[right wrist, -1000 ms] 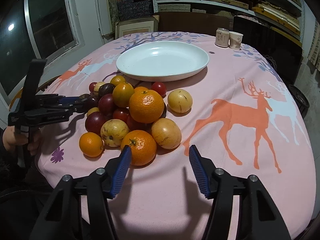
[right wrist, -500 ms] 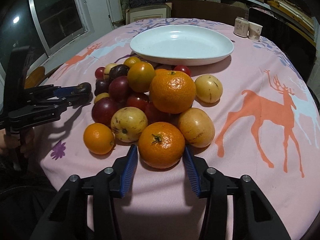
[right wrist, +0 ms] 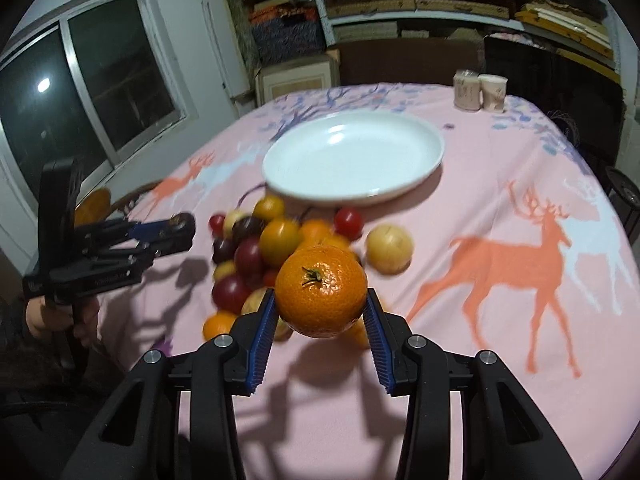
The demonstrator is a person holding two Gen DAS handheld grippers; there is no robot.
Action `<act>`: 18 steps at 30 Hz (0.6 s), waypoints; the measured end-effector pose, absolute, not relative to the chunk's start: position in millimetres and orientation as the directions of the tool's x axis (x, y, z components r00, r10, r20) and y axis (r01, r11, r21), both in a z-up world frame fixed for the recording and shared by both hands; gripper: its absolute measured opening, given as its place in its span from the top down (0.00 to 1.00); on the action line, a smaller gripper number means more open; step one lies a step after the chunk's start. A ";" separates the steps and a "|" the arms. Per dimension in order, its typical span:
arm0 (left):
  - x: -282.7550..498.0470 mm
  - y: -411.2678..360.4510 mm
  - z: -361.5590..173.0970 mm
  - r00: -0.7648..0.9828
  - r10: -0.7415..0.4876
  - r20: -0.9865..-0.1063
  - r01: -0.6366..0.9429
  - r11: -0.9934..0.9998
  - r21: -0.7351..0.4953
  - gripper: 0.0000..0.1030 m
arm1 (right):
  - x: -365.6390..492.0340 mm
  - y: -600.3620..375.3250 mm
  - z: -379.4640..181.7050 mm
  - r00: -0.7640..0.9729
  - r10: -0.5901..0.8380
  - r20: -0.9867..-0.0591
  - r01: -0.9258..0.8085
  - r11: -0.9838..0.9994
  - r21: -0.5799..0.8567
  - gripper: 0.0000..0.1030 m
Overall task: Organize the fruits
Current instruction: 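Carry both fruits over the white plate and open both tools to release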
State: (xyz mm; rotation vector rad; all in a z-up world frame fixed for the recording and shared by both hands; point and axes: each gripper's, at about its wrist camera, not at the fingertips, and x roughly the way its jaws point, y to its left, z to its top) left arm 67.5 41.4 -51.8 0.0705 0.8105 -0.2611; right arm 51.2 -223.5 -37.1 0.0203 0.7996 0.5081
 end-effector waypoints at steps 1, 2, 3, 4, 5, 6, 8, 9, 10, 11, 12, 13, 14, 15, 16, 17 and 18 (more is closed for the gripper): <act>75.5 39.7 -46.7 0.660 -0.212 -0.721 0.265 0.963 -0.040 0.60 | 57.9 -223.7 -30.8 0.598 0.433 -0.674 -0.425 0.885 0.191 0.58; 85.4 37.4 -41.8 0.663 -0.216 -0.717 0.270 0.962 -0.041 0.60 | 66.7 -222.6 -24.2 0.613 0.427 -0.664 -0.428 0.887 0.175 0.58; 95.7 35.0 -37.3 0.666 -0.216 -0.714 0.269 0.962 -0.041 0.60 | 77.0 -219.6 -18.9 0.622 0.423 -0.659 -0.436 0.886 0.158 0.58; 109.1 32.9 -34.2 0.666 -0.217 -0.714 0.267 0.963 -0.044 0.60 | 87.0 -216.4 -15.5 0.628 0.417 -0.658 -0.441 0.886 0.140 0.58; 120.0 31.3 -32.3 0.664 -0.224 -0.713 0.268 0.962 -0.052 0.60 | 99.7 -212.0 -13.1 0.639 0.401 -0.656 -0.441 0.890 0.114 0.58; 133.8 29.2 -30.7 0.661 -0.231 -0.714 0.269 0.961 -0.062 0.60 | 113.2 -207.2 -12.3 0.646 0.382 -0.661 -0.437 0.895 0.091 0.58; 160.7 23.1 -29.9 0.656 -0.231 -0.718 0.269 0.961 -0.063 0.60 | 143.1 -198.9 -13.7 0.638 0.357 -0.683 -0.433 0.899 0.065 0.58; 177.0 19.9 -31.0 0.650 -0.233 -0.723 0.269 0.961 -0.067 0.60 | 157.0 -194.9 -15.8 0.633 0.343 -0.693 -0.430 0.901 0.053 0.58; 189.9 17.7 -32.4 0.643 -0.231 -0.730 0.266 0.961 -0.071 0.60 | 169.6 -189.7 -18.1 0.628 0.329 -0.705 -0.430 0.902 0.038 0.58; 205.6 15.0 -34.5 0.634 -0.230 -0.739 0.261 0.962 -0.075 0.60 | 184.1 -183.7 -20.8 0.623 0.316 -0.715 -0.431 0.902 0.023 0.58; 217.3 12.9 -36.8 0.629 -0.227 -0.743 0.259 0.963 -0.074 0.60 | 196.1 -177.6 -23.1 0.619 0.304 -0.724 -0.435 0.900 0.006 0.58; 229.8 10.7 -39.4 0.626 -0.221 -0.748 0.256 0.964 -0.071 0.60 | 206.8 -171.3 -26.6 0.616 0.292 -0.732 -0.439 0.898 -0.011 0.58; 244.4 9.8 -42.7 0.621 -0.209 -0.755 0.246 0.967 -0.065 0.60 | 219.9 -161.4 -31.3 0.616 0.269 -0.740 -0.439 0.898 -0.039 0.58; 255.8 9.8 -46.1 0.612 -0.203 -0.764 0.235 0.970 -0.069 0.59 | 227.0 -154.4 -34.8 0.620 0.247 -0.744 -0.437 0.897 -0.067 0.57; 267.7 10.6 -50.1 0.596 -0.204 -0.776 0.226 0.971 -0.082 0.59 | 235.7 -146.3 -36.5 0.628 0.226 -0.745 -0.439 0.893 -0.100 0.57; 276.8 11.5 -52.6 0.587 -0.202 -0.784 0.216 0.972 -0.088 0.59 | 242.7 -137.1 -38.5 0.640 0.204 -0.741 -0.447 0.883 -0.143 0.56; 284.3 13.6 -53.4 0.589 -0.191 -0.785 0.202 0.976 -0.086 0.56 | 246.8 -129.7 -39.6 0.657 0.186 -0.730 -0.451 0.874 -0.184 0.48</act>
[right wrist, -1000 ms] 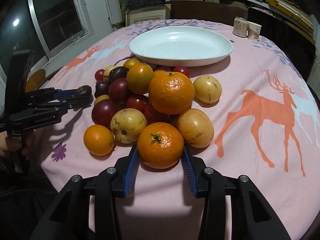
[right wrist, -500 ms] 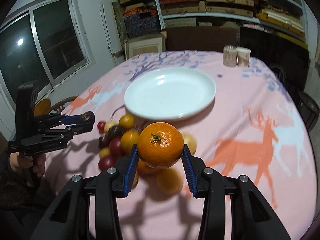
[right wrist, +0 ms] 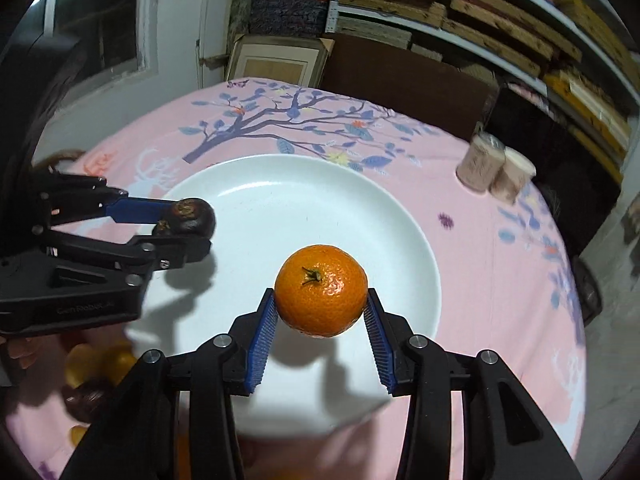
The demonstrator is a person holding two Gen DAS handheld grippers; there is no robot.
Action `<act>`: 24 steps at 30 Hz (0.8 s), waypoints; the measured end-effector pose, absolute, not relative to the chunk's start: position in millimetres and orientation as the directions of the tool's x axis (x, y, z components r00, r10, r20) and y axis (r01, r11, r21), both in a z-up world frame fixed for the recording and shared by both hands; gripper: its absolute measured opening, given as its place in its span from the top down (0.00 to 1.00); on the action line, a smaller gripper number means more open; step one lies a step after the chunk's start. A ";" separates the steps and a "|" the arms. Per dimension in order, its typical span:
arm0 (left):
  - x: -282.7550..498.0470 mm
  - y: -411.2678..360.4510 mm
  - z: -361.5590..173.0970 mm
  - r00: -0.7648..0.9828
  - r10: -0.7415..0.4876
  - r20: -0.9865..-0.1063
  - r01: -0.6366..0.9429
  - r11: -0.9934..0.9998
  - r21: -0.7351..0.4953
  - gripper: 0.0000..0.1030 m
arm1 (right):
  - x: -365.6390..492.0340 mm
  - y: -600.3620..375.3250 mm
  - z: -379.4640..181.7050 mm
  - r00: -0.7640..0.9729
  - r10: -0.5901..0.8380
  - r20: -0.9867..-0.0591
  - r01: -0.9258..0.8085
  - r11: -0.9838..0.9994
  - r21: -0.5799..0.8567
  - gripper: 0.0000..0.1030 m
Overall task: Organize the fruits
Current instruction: 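Carry both fruits over the white plate and open both tools to release, then grasp a red cherry tomato with the left tool while the right tool grasps a yellow-brown fruit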
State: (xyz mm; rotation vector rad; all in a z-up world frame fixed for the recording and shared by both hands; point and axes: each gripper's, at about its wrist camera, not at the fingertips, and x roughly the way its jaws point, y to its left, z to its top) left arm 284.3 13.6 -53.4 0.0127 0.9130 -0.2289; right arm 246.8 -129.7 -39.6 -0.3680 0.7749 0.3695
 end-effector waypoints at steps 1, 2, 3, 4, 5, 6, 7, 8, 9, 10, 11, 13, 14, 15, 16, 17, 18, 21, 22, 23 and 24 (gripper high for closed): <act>287.0 16.5 -52.0 0.596 -0.183 -0.782 0.190 0.978 -0.084 0.48 | 246.9 -124.9 -38.0 0.681 0.175 -0.711 -0.448 0.868 -0.216 0.40; 286.6 20.0 -48.5 0.607 -0.181 -0.773 0.182 0.980 -0.087 0.43 | 244.6 -124.3 -34.2 0.702 0.177 -0.690 -0.442 0.867 -0.228 0.32; 281.0 25.2 -43.9 0.626 -0.183 -0.758 0.175 0.980 -0.092 0.35 | 240.1 -126.2 -29.0 0.719 0.185 -0.669 -0.437 0.870 -0.228 0.32; 274.1 29.2 -39.0 0.644 -0.181 -0.743 0.171 0.981 -0.091 0.29 | 235.3 -129.1 -25.7 0.724 0.192 -0.662 -0.435 0.873 -0.222 0.32; 265.5 31.7 -34.4 0.660 -0.172 -0.731 0.167 0.983 -0.081 0.28 | 227.7 -134.1 -21.0 0.727 0.203 -0.656 -0.432 0.878 -0.206 0.32; 252.9 34.6 -29.6 0.671 -0.175 -0.720 0.173 0.982 -0.077 0.27 | 219.3 -140.1 -16.9 0.727 0.215 -0.652 -0.430 0.884 -0.187 0.32; 241.2 36.6 -26.8 0.674 -0.186 -0.715 0.186 0.979 -0.080 0.26 | 211.1 -146.9 -13.4 0.725 0.228 -0.650 -0.428 0.888 -0.167 0.32; 228.7 37.9 -25.4 0.675 -0.191 -0.713 0.198 0.977 -0.075 0.24 | 198.1 -155.4 -9.7 0.722 0.242 -0.648 -0.428 0.892 -0.144 0.32; 215.1 38.4 -24.8 0.678 -0.186 -0.711 0.205 0.977 -0.061 0.20 | 188.1 -162.0 -8.3 0.720 0.250 -0.647 -0.427 0.895 -0.129 0.32; 200.0 39.0 -25.6 0.683 -0.174 -0.709 0.209 0.977 -0.039 0.17 | 178.0 -168.5 -7.7 0.718 0.254 -0.648 -0.424 0.898 -0.117 0.31; 185.9 39.8 -27.6 0.685 -0.165 -0.709 0.215 0.976 -0.019 0.16 | 164.2 -177.2 -8.2 0.714 0.258 -0.650 -0.417 0.904 -0.099 0.30; 159.1 44.1 -35.5 0.676 -0.159 -0.719 0.227 0.974 -0.002 0.15 | 142.5 -192.5 -11.6 0.707 0.266 -0.656 -0.398 0.915 -0.058 0.28; 148.1 47.0 -40.3 0.668 -0.156 -0.728 0.227 0.974 0.000 0.15 | 130.7 -201.0 -14.6 0.702 0.271 -0.658 -0.386 0.922 -0.033 0.28; 136.1 50.2 -46.8 0.657 -0.153 -0.738 0.227 0.974 0.000 0.15 | 120.4 -208.8 -17.8 0.699 0.277 -0.659 -0.374 0.927 -0.008 0.28; 125.9 53.7 -53.3 0.649 -0.146 -0.747 0.225 0.974 0.005 0.15 | 111.1 -215.7 -21.1 0.697 0.283 -0.659 -0.363 0.931 0.016 0.28; 118.0 56.6 -58.8 0.645 -0.130 -0.753 0.217 0.976 0.018 0.15 | 100.8 -222.6 -25.2 0.695 0.289 -0.659 -0.352 0.935 0.040 0.28; 111.6 59.6 -64.6 0.642 -0.116 -0.758 0.212 0.977 0.030 0.15 | 91.7 -227.4 -28.8 0.695 0.292 -0.657 -0.342 0.938 0.055 0.28; 103.6 66.2 -79.4 0.625 -0.084 -0.776 0.201 0.978 0.056 0.15 | 72.5 -234.2 -39.6 0.692 0.295 -0.659 -0.322 0.943 0.083 0.28; 103.7 67.2 -82.5 0.624 -0.072 -0.778 0.192 0.979 0.064 0.15 | 69.1 -235.1 -43.0 0.685 0.300 -0.664 -0.318 0.943 0.097 0.28; 104.9 67.5 -84.2 0.622 -0.074 -0.779 0.192 0.979 0.060 0.15 | 67.0 -235.1 -46.5 0.674 0.304 -0.674 -0.315 0.943 0.110 0.28; 106.7 67.3 -85.6 0.622 -0.071 -0.780 0.190 0.980 0.063 0.15 | 64.2 -233.8 -48.8 0.666 0.305 -0.681 -0.316 0.942 0.114 0.28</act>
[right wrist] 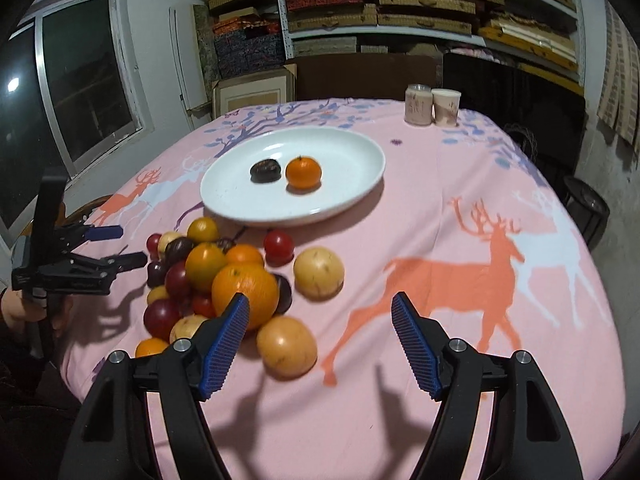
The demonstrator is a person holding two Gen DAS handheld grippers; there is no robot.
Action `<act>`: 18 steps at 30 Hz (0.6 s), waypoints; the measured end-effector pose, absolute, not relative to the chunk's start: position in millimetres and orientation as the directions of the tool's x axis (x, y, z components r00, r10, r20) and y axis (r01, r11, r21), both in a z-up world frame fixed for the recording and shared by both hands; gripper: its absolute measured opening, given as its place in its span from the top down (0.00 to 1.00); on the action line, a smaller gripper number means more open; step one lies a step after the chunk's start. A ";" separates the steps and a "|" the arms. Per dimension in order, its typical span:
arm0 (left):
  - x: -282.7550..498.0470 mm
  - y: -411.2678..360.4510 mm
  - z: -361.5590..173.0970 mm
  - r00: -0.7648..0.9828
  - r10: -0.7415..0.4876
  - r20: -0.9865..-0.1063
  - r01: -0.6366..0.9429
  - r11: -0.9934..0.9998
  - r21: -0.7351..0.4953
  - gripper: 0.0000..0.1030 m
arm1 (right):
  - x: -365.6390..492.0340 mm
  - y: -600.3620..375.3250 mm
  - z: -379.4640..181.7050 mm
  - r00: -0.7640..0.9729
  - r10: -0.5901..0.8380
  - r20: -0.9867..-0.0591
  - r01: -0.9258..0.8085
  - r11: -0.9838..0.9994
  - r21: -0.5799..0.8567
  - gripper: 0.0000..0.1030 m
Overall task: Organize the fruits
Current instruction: 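Grasp a red cherry tomato with the left tool while the right tool grasps a yellow-brown fruit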
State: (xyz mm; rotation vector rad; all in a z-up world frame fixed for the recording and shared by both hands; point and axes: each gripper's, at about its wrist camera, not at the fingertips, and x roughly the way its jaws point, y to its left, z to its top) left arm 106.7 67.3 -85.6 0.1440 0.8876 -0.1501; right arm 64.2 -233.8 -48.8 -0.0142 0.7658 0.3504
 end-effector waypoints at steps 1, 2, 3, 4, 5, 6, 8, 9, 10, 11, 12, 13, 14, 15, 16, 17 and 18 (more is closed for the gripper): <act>108.9 67.1 -86.7 0.624 -0.062 -0.779 0.185 0.980 0.071 0.15 | 62.3 -231.4 -50.2 0.661 0.305 -0.685 -0.319 0.941 0.111 0.28; 112.1 65.2 -88.3 0.625 -0.053 -0.779 0.183 0.980 0.081 0.15 | 59.2 -228.7 -50.7 0.661 0.302 -0.687 -0.323 0.941 0.103 0.28; 115.5 63.6 -90.0 0.622 -0.043 -0.782 0.180 0.980 0.089 0.15 | 55.9 -227.3 -50.5 0.664 0.302 -0.685 -0.328 0.940 0.096 0.28; 119.5 62.3 -92.3 0.614 -0.033 -0.789 0.177 0.979 0.097 0.15 | 53.3 -226.2 -49.4 0.667 0.301 -0.681 -0.332 0.939 0.090 0.28; 123.8 61.2 -95.8 0.604 -0.025 -0.797 0.176 0.979 0.102 0.15 | 50.8 -225.8 -48.3 0.671 0.302 -0.677 -0.335 0.938 0.087 0.28; 127.1 61.4 -96.7 0.608 -0.018 -0.794 0.170 0.980 0.108 0.19 | 48.1 -227.1 -47.7 0.673 0.304 -0.674 -0.337 0.938 0.086 0.28; 133.8 61.7 -100.7 0.581 -0.039 -0.813 0.183 0.980 0.084 0.32 | 45.8 -228.5 -47.2 0.676 0.297 -0.674 -0.332 0.940 0.082 0.28; 135.1 61.1 -101.0 0.575 -0.061 -0.816 0.196 0.978 0.065 0.40 | 45.4 -229.9 -47.3 0.677 0.294 -0.674 -0.328 0.941 0.081 0.28; 135.1 59.7 -101.0 0.576 -0.066 -0.815 0.204 0.977 0.065 0.45 | 45.2 -230.9 -47.8 0.678 0.293 -0.674 -0.326 0.942 0.082 0.28; 134.7 57.4 -100.8 0.578 -0.068 -0.813 0.215 0.974 0.071 0.48 | 45.7 -231.9 -48.6 0.677 0.291 -0.676 -0.322 0.943 0.084 0.28; 133.4 54.3 -100.5 0.578 -0.083 -0.812 0.234 0.970 0.068 0.57 | 46.3 -232.8 -49.5 0.674 0.292 -0.678 -0.319 0.944 0.088 0.28; 132.0 52.4 -100.5 0.577 -0.093 -0.811 0.246 0.967 0.064 0.65 | 47.1 -233.3 -50.9 0.671 0.292 -0.681 -0.318 0.944 0.092 0.28; 130.5 50.7 -100.8 0.578 -0.101 -0.810 0.256 0.965 0.063 0.68 | 47.9 -233.4 -52.3 0.668 0.292 -0.684 -0.316 0.944 0.094 0.28; 128.7 48.9 -100.7 0.579 -0.103 -0.809 0.262 0.963 0.064 0.71 | 49.3 -233.4 -53.8 0.665 0.291 -0.688 -0.315 0.944 0.095 0.28; 125.9 46.9 -100.5 0.583 -0.101 -0.806 0.265 0.962 0.071 0.71 | 49.7 -233.4 -54.9 0.662 0.291 -0.690 -0.314 0.944 0.097 0.28; 123.8 46.3 -100.5 0.583 -0.107 -0.806 0.269 0.961 0.067 0.72 | 51.0 -233.2 -56.3 0.658 0.293 -0.694 -0.316 0.944 0.098 0.28; 120.6 46.3 -100.4 0.581 -0.120 -0.805 0.275 0.960 0.055 0.71 | 52.5 -233.0 -57.9 0.654 0.292 -0.698 -0.317 0.943 0.097 0.28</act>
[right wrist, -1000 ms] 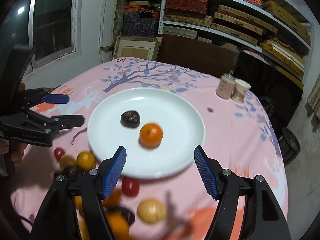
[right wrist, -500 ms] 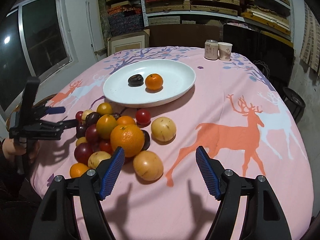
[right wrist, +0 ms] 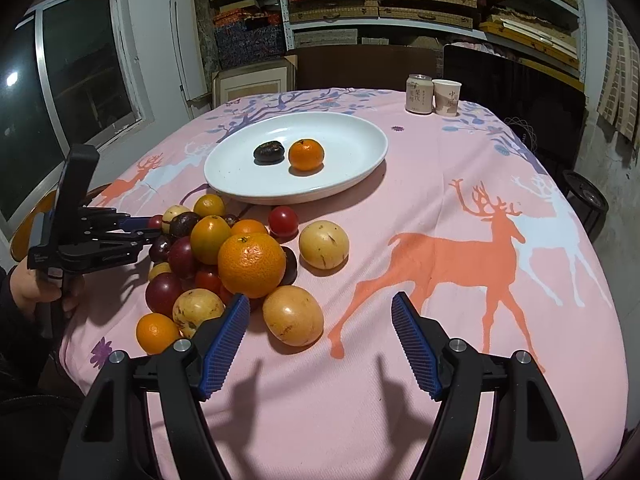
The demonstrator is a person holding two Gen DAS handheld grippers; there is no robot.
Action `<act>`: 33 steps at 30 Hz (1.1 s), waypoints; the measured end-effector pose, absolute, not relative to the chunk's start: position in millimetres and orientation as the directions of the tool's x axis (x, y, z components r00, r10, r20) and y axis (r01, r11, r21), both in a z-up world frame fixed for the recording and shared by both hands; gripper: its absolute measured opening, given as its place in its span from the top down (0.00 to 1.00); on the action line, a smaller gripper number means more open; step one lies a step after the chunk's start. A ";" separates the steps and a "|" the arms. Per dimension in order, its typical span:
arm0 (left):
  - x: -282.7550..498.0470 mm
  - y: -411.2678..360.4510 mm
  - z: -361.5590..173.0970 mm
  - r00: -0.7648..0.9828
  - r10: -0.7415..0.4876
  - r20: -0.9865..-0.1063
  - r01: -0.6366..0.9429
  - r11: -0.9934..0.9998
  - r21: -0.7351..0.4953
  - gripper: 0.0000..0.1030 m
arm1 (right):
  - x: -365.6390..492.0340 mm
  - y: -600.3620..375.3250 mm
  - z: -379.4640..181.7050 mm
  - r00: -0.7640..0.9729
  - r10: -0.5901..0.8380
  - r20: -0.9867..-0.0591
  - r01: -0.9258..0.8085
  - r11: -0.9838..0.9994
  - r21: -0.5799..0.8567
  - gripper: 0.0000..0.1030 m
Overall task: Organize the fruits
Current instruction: 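Grasp a red cherry tomato with the left tool while the right tool grasps a yellow-brown fruit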
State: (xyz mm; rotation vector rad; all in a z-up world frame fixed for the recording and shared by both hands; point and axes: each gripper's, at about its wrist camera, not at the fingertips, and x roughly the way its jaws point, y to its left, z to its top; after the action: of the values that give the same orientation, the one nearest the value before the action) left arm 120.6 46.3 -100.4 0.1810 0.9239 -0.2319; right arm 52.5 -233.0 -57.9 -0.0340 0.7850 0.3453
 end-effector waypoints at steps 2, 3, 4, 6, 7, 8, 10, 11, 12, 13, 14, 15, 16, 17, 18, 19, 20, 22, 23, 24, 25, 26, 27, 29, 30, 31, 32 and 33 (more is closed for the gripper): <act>114.8 46.7 -100.4 0.578 -0.134 -0.805 0.277 0.960 0.039 0.71 | 55.0 -231.6 -61.4 0.644 0.288 -0.708 -0.320 0.943 0.093 0.28; 111.3 47.4 -100.1 0.578 -0.140 -0.804 0.277 0.960 0.032 0.71 | 56.9 -230.7 -63.6 0.636 0.287 -0.716 -0.323 0.942 0.090 0.28; 107.8 48.6 -99.4 0.577 -0.148 -0.803 0.276 0.961 0.022 0.71 | 58.8 -229.8 -66.0 0.628 0.284 -0.724 -0.327 0.941 0.086 0.28; 102.2 50.8 -97.4 0.580 -0.158 -0.799 0.273 0.962 0.008 0.71 | 62.4 -225.1 -72.3 0.600 0.285 -0.747 -0.345 0.935 0.079 0.28; 98.7 52.1 -96.0 0.582 -0.161 -0.797 0.270 0.963 0.003 0.71 | 63.1 -222.5 -74.5 0.590 0.290 -0.753 -0.357 0.931 0.079 0.28; 95.8 53.1 -94.8 0.584 -0.162 -0.796 0.270 0.963 0.002 0.71 | 63.5 -218.5 -77.3 0.582 0.294 -0.758 -0.372 0.925 0.073 0.31; 92.0 53.9 -92.8 0.588 -0.162 -0.792 0.270 0.963 0.004 0.71 | 66.3 -211.6 -81.7 0.568 0.294 -0.769 -0.394 0.917 0.060 0.40; 90.0 54.4 -92.1 0.590 -0.163 -0.791 0.270 0.963 0.004 0.71 | 69.2 -208.8 -84.2 0.559 0.294 -0.775 -0.399 0.915 0.060 0.42; 88.4 54.7 -91.7 0.589 -0.165 -0.791 0.271 0.963 0.001 0.71 | 72.1 -207.3 -85.8 0.554 0.295 -0.778 -0.399 0.915 0.062 0.42; 87.0 54.8 -91.6 0.588 -0.167 -0.791 0.272 0.962 -0.001 0.71 | 74.4 -206.5 -86.8 0.553 0.294 -0.779 -0.398 0.915 0.063 0.43; 85.3 54.4 -91.7 0.589 -0.167 -0.790 0.272 0.962 -0.001 0.71 | 77.6 -205.7 -88.3 0.550 0.292 -0.782 -0.394 0.917 0.064 0.46; 84.5 54.3 -91.9 0.589 -0.168 -0.790 0.272 0.962 -0.002 0.71 | 80.5 -205.3 -89.9 0.545 0.294 -0.785 -0.392 0.917 0.071 0.50; 84.1 54.3 -92.2 0.588 -0.170 -0.791 0.273 0.962 -0.004 0.71 | 82.5 -205.3 -91.9 0.535 0.303 -0.789 -0.393 0.915 0.085 0.53; 83.6 54.3 -92.5 0.588 -0.170 -0.791 0.272 0.962 -0.004 0.71 | 84.6 -205.4 -94.6 0.514 0.326 -0.794 -0.398 0.910 0.115 0.57; 83.3 55.2 -92.7 0.588 -0.171 -0.791 0.272 0.962 -0.005 0.71 | 84.4 -205.1 -95.5 0.506 0.337 -0.794 -0.401 0.907 0.129 0.61; 83.0 55.3 -93.1 0.588 -0.171 -0.791 0.271 0.963 -0.007 0.71 | 82.8 -204.8 -95.0 0.508 0.340 -0.791 -0.407 0.904 0.127 0.61; 83.0 55.4 -93.5 0.588 -0.172 -0.791 0.270 0.963 -0.008 0.71 | 81.0 -204.7 -94.5 0.510 0.338 -0.791 -0.408 0.904 0.123 0.61; 82.6 55.2 -94.2 0.587 -0.171 -0.791 0.269 0.963 -0.009 0.71 | 79.2 -206.8 -94.1 0.510 0.340 -0.790 -0.400 0.907 0.131 0.61; 82.7 55.6 -94.2 0.588 -0.172 -0.791 0.270 0.963 -0.009 0.71 | 78.0 -207.8 -93.6 0.512 0.341 -0.789 -0.397 0.908 0.135 0.61; 82.0 55.3 -94.4 0.589 -0.171 -0.790 0.270 0.963 -0.007 0.71 | 76.4 -208.1 -92.9 0.513 0.342 -0.788 -0.396 0.908 0.136 0.61; 82.0 55.6 -94.2 0.590 -0.170 -0.789 0.269 0.963 -0.006 0.71 | 74.9 -208.4 -91.9 0.513 0.345 -0.786 -0.398 0.907 0.138 0.61; 81.3 56.0 -94.0 0.592 -0.169 -0.788 0.267 0.964 -0.006 0.71 | 72.7 -208.7 -90.5 0.512 0.352 -0.783 -0.402 0.904 0.143 0.61; 80.8 56.5 -93.4 0.593 -0.169 -0.787 0.265 0.964 -0.007 0.71 | 71.0 -209.2 -89.3 0.510 0.360 -0.781 -0.406 0.901 0.150 0.61; 79.0 57.8 -91.9 0.595 -0.170 -0.785 0.262 0.965 -0.010 0.71 | 68.1 -211.0 -87.4 0.502 0.379 -0.777 -0.411 0.896 0.171 0.61; 77.3 58.0 -90.7 0.598 -0.170 -0.783 0.262 0.965 -0.010 0.71 | 66.7 -212.4 -86.3 0.499 0.384 -0.777 -0.411 0.894 0.178 0.61; 75.9 58.3 -89.4 0.600 -0.171 -0.782 0.262 0.965 -0.011 0.71 | 65.5 -213.8 -85.1 0.498 0.387 -0.776 -0.412 0.893 0.181 0.61; 75.0 58.5 -87.6 0.601 -0.173 -0.780 0.262 0.965 -0.012 0.71 | 63.6 -215.8 -83.0 0.501 0.389 -0.773 -0.413 0.892 0.182 0.61; 73.3 58.5 -86.0 0.604 -0.172 -0.778 0.261 0.965 -0.011 0.71 | 62.1 -217.4 -81.3 0.504 0.392 -0.770 -0.413 0.892 0.184 0.61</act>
State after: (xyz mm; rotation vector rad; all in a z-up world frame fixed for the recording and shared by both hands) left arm 73.3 58.5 -86.0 0.1075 0.8876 -0.2514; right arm 62.1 -217.4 -81.3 -0.0251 0.9225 0.4861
